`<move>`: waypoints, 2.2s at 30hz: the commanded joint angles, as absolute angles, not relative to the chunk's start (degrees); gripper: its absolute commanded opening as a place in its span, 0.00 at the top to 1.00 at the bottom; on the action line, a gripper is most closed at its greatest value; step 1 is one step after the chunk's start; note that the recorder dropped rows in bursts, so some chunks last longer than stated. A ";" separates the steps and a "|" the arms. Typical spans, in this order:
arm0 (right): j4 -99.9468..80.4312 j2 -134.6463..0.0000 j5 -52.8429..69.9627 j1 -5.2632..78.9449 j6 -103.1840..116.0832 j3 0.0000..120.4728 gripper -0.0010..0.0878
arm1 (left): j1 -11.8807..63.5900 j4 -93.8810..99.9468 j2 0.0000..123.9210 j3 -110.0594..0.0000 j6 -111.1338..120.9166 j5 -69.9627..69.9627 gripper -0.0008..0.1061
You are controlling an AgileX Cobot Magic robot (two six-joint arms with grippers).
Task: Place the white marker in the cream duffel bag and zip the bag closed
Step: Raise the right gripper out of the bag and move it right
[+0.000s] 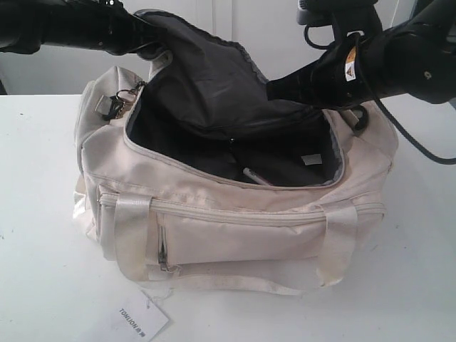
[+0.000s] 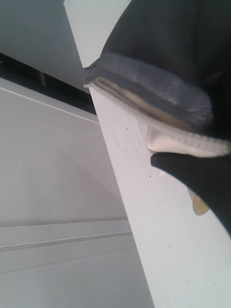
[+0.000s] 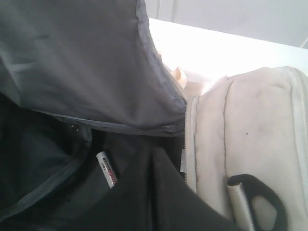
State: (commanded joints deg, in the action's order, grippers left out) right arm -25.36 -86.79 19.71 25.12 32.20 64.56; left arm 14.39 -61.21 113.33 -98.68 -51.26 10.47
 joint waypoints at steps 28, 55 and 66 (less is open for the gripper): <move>-1.72 -84.50 21.87 25.61 9.46 64.67 0.99 | 14.39 -61.21 113.33 -98.68 -51.26 10.47 0.99; 25.84 -81.57 42.28 -2.11 -14.28 67.95 0.99 | 14.39 -61.21 113.33 -98.68 -51.26 10.47 0.99; 25.54 -81.21 41.04 -2.34 -14.28 67.95 0.99 | 14.39 -61.21 113.33 -98.68 -51.26 10.47 0.99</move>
